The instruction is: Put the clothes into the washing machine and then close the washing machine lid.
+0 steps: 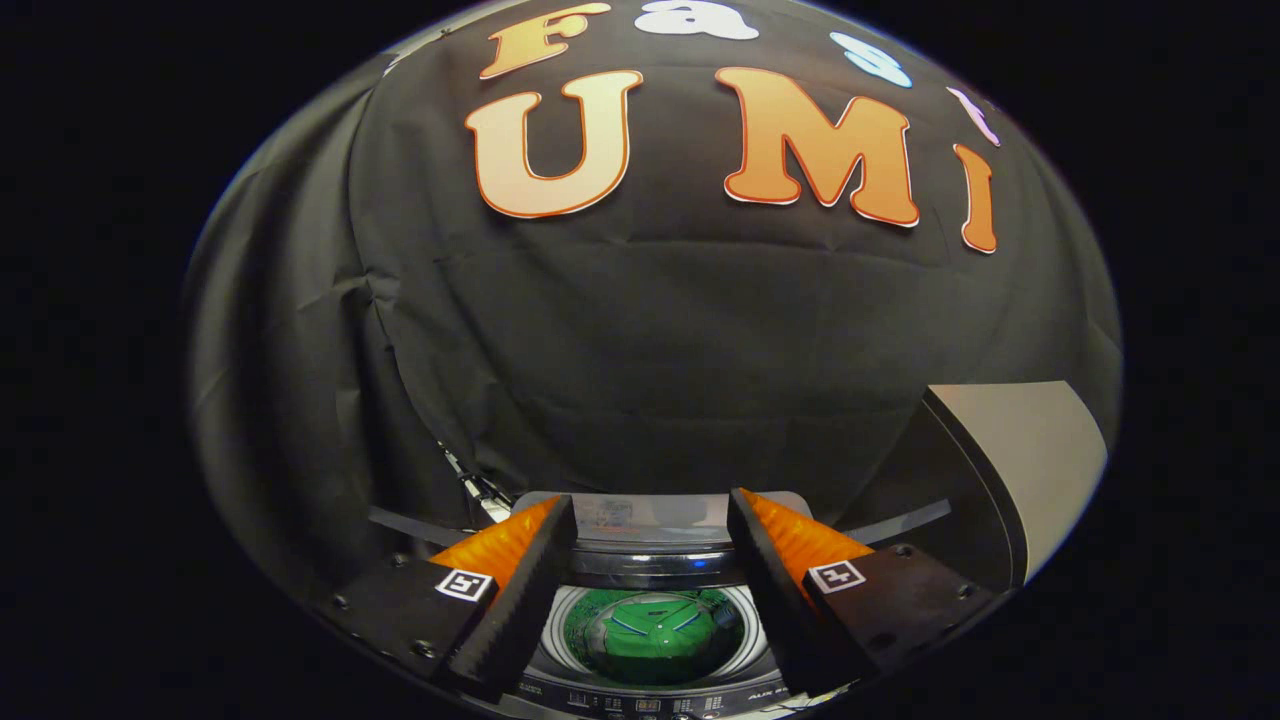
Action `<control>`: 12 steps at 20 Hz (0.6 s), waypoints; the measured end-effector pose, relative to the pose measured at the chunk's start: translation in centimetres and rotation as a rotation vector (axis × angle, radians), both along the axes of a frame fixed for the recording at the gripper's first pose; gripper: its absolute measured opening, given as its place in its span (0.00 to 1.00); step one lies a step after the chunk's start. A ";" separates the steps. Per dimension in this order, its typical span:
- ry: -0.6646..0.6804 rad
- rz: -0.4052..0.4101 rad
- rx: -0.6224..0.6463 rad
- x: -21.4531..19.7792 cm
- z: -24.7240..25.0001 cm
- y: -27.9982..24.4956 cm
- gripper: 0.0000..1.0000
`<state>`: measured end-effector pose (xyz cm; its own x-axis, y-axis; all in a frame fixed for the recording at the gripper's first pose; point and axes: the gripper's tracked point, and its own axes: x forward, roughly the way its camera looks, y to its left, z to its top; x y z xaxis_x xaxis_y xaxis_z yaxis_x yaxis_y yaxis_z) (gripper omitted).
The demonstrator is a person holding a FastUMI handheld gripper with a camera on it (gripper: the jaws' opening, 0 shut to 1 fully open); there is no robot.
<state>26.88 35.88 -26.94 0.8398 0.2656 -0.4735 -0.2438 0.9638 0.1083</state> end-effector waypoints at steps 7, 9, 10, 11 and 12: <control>0.001 0.007 0.001 -0.9 -0.7 -0.2 0.99; 0.005 0.009 0.003 -1.3 -1.1 -0.2 0.99; 0.007 0.010 0.004 -1.6 -1.3 -0.2 0.99; 0.012 0.013 0.005 -1.8 -1.5 -0.3 0.99; 0.019 0.016 0.007 -2.1 -1.9 -0.3 0.99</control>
<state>24.80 35.60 -28.80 0.8261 0.2824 -0.4876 -0.2571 0.9589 0.1197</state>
